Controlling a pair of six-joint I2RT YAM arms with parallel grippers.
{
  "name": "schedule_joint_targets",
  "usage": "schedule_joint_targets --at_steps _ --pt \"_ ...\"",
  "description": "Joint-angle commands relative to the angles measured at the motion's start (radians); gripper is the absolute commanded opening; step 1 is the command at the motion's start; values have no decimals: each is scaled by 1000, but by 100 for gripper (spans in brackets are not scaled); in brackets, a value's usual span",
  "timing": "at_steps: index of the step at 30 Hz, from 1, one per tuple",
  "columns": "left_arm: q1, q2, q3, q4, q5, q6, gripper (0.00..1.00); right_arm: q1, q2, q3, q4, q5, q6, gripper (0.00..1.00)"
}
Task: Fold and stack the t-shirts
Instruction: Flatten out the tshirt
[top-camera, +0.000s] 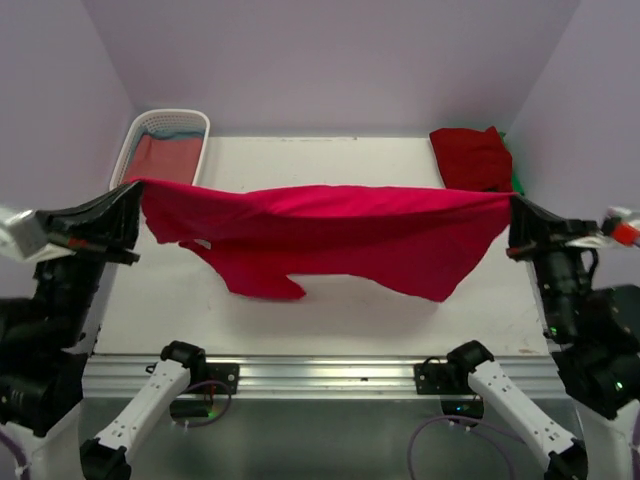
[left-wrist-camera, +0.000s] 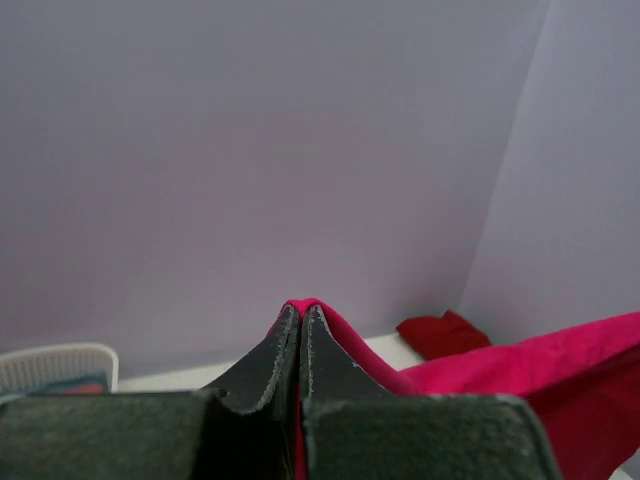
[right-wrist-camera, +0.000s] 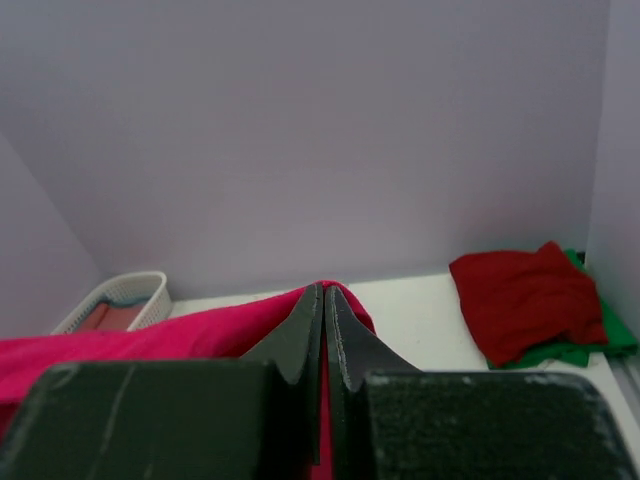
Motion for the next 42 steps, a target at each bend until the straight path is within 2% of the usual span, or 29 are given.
schedule_joint_targets --at_steps 1,5,10,15,21,22,24,25,28,29,30,35,36,39,42 --pt "12 -25 79 81 135 32 0 -2 -61 89 -17 2 -112 0" --pt "35 -22 130 76 216 22 0 -2 -81 140 -42 62 -164 0" --pt "59 38 144 84 189 22 0 -2 6 163 -46 130 -160 0" --pt "59 182 75 80 43 41 0 0 219 203 -100 200 -112 0" --pt "59 456 -43 164 -78 68 0 -2 589 174 -103 271 -49 0" --pt "59 487 -48 165 -103 68 0 -3 668 168 -92 266 -40 0" --pt "59 547 -19 146 -140 68 0 -3 716 158 -68 224 -16 0" --pt "59 544 -10 141 -115 61 0 -3 716 143 -44 175 0 0" --pt "59 474 -11 143 -104 64 0 -3 638 82 25 94 1 0" --pt "58 416 -13 139 -66 66 0 -2 555 50 52 9 -12 0" --pt "58 380 -22 139 -46 66 0 0 507 49 52 9 -19 0" --pt "59 121 -37 119 191 31 0 -2 188 19 -2 -268 -43 0" --pt "59 40 -30 112 219 11 0 -2 78 23 -16 -293 -42 0" --pt "61 -75 33 78 291 -26 0 -3 -102 49 -69 -323 -46 0" --pt "91 -127 116 51 371 -58 0 -11 -170 126 -157 -314 -71 0"
